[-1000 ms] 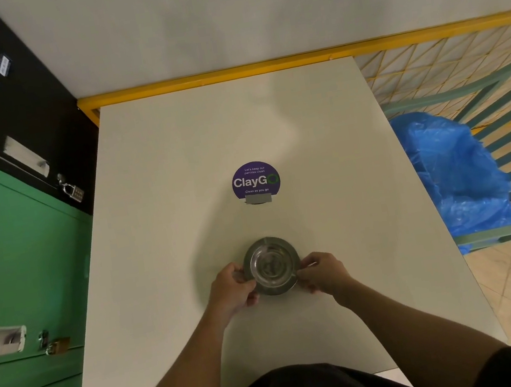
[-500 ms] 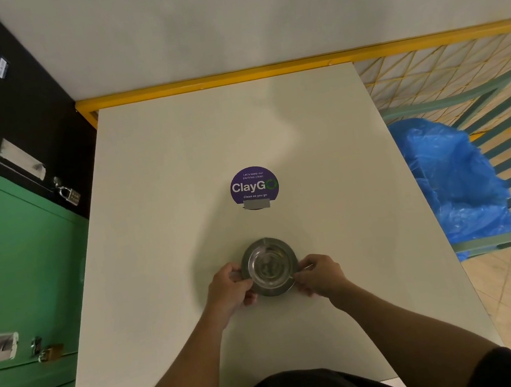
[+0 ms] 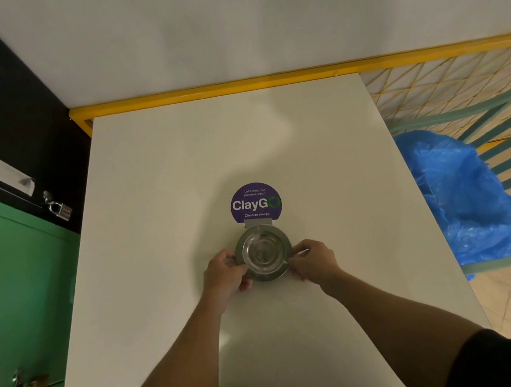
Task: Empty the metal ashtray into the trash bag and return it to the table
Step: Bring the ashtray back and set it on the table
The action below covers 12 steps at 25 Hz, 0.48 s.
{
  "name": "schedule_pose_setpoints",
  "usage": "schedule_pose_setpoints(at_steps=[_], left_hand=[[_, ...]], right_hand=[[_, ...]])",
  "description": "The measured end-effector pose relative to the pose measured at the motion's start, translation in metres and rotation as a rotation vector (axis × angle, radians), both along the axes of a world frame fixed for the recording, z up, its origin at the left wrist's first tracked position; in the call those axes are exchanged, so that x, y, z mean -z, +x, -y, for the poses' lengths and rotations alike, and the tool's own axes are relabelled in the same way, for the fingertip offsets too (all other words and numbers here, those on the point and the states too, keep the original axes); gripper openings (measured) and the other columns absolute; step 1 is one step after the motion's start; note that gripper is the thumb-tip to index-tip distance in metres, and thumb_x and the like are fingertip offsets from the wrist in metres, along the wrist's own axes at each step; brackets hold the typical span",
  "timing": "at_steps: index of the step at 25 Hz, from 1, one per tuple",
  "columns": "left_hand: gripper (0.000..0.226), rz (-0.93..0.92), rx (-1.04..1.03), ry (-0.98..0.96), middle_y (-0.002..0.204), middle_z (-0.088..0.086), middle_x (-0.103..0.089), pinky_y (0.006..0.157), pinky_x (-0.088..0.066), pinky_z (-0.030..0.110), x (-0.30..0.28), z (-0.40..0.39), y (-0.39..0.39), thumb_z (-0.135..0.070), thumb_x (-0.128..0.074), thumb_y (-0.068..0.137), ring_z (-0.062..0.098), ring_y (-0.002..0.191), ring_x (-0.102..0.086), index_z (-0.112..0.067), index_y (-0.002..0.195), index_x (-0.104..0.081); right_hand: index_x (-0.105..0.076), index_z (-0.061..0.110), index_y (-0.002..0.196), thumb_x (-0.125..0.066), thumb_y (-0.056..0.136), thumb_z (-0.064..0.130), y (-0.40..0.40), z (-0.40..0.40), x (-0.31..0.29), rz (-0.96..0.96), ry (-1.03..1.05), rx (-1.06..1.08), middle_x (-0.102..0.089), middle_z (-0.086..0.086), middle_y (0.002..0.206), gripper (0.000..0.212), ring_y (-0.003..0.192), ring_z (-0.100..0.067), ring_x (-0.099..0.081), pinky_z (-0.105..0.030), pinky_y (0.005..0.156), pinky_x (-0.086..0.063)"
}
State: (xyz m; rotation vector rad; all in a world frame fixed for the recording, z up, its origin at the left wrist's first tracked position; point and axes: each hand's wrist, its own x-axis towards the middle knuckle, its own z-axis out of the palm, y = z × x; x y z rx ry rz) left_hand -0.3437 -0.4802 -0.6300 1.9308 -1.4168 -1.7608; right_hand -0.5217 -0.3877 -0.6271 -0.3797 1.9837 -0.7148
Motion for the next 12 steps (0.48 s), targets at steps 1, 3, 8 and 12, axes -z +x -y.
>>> schedule_pose_setpoints(at_steps=[1, 3, 8, 12], left_hand=[[0.018, -0.002, -0.006, -0.002, 0.086, 0.023, -0.073, 0.068, -0.063, 0.051, 0.0, 0.006, -0.004, 0.001, -0.067, 0.083, 0.033, 0.059, -0.07, -0.01, 0.097, -0.062], [0.019, -0.005, -0.018, 0.0, 0.087, 0.026, -0.072, 0.069, -0.063, 0.052, 0.0, 0.02, -0.011, 0.001, -0.067, 0.083, 0.034, 0.06, -0.069, -0.008, 0.099, -0.062], [0.022, -0.001, -0.034, 0.001, 0.088, 0.026, -0.073, 0.07, -0.063, 0.052, -0.002, 0.056, -0.032, 0.002, -0.067, 0.083, 0.034, 0.063, -0.07, -0.007, 0.103, -0.062], [0.021, 0.0, -0.051, -0.015, 0.084, 0.026, -0.072, 0.071, -0.061, 0.057, 0.001, 0.081, -0.046, 0.003, -0.068, 0.08, 0.036, 0.061, -0.069, -0.006, 0.099, -0.063]], right_hand=[[-0.069, 0.018, 0.081, -0.078, 0.075, 0.009, -0.003, 0.007, 0.0, -0.006, -0.003, 0.007, -0.074, -0.007, 0.074, 0.013, 0.057, -0.015, -0.066, -0.02, 0.045, -0.049], [-0.07, 0.018, 0.08, -0.077, 0.075, 0.009, -0.01, 0.022, 0.0, -0.017, -0.012, 0.023, -0.074, -0.007, 0.072, 0.013, 0.055, -0.015, -0.065, -0.021, 0.045, -0.049], [-0.07, 0.019, 0.079, -0.075, 0.075, 0.008, -0.027, 0.057, 0.0, -0.029, -0.021, 0.036, -0.074, -0.01, 0.079, 0.013, 0.059, -0.017, -0.065, -0.022, 0.049, -0.05], [-0.069, 0.02, 0.078, -0.072, 0.075, 0.007, -0.039, 0.081, 0.001, -0.051, -0.029, 0.05, -0.076, -0.011, 0.079, 0.013, 0.056, -0.017, -0.065, -0.022, 0.048, -0.049]])
